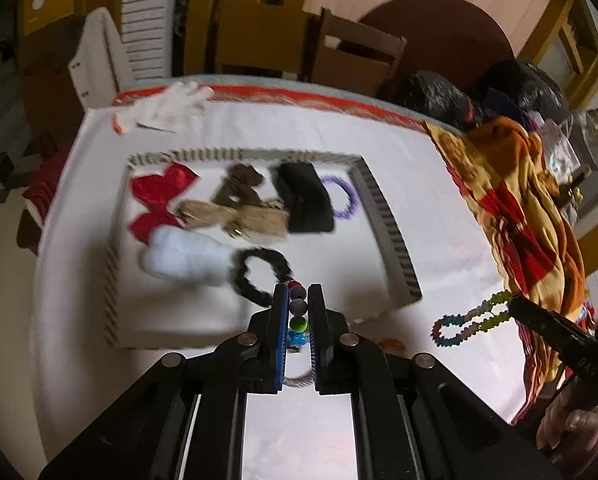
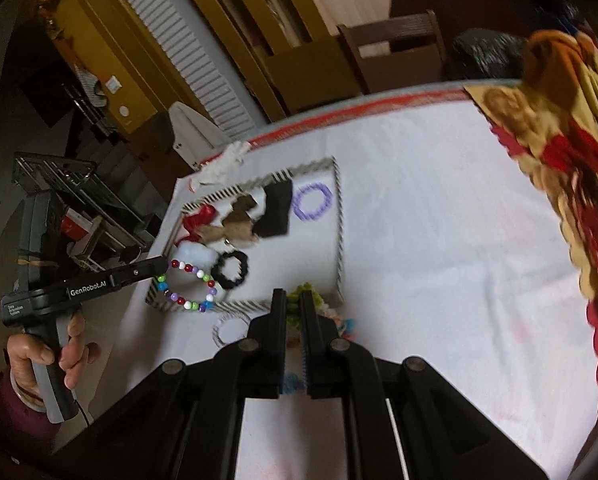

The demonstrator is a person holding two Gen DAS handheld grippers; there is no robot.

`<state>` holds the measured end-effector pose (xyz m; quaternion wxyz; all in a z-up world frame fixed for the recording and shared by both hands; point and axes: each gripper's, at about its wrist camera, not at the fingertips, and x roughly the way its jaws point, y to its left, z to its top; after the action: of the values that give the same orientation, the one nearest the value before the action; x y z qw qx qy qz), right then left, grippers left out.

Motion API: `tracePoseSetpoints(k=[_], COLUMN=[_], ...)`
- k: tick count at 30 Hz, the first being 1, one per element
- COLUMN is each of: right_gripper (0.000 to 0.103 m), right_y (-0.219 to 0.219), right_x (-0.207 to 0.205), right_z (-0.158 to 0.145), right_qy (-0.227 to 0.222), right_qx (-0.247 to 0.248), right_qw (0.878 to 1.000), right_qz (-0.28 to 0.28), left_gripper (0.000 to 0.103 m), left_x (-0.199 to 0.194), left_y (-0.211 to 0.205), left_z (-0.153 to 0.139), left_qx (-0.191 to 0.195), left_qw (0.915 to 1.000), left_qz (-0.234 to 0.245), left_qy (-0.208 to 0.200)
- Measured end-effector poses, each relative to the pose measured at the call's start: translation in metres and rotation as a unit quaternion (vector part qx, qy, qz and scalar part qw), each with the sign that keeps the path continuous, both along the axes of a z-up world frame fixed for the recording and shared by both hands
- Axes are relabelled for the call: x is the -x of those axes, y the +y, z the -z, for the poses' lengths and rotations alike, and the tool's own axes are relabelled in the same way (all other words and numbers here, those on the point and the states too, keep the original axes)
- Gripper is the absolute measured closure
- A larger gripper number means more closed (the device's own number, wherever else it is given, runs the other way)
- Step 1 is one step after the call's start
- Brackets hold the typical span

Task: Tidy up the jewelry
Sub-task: 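Carry both bracelets into the tray and open both tools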

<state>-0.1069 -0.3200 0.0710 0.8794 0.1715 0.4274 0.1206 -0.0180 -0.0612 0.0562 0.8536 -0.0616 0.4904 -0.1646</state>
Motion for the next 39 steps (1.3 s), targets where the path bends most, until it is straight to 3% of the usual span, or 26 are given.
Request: tracePoseSetpoints(k=[11, 24, 33, 39], right_gripper=[0.097, 0.097, 0.097, 0.097], right_y=[0.044, 0.108, 0.084, 0.078], right_x=[-0.053, -0.125, -0.145, -0.155], right_z=[-0.01, 0.032, 0.077, 0.094], right_qy=[-0.006, 0.037, 0.093, 0.108], right_qx=[0.009, 0.014, 0.039, 0.057], right_qw=[0.998, 0.991, 0.989, 0.987], right_qz=[-0.058, -0.125, -0.112, -0.106], left_gripper=[0.097, 0.097, 0.097, 0.097], left_x=[-0.019, -0.048, -0.056, -0.058], left_y=[0.036, 0.042, 0.07, 0.076], left_z=[0.007, 0.046, 0.072, 0.081], left_qx=[-0.01, -0.019, -0.035, -0.052], left_qw=[0.9981, 0.9922, 0.9847, 0.9826], left_qz=[-0.06, -0.115, -0.154, -0.16], left_qy=[0.008, 0.045, 0.075, 0.078])
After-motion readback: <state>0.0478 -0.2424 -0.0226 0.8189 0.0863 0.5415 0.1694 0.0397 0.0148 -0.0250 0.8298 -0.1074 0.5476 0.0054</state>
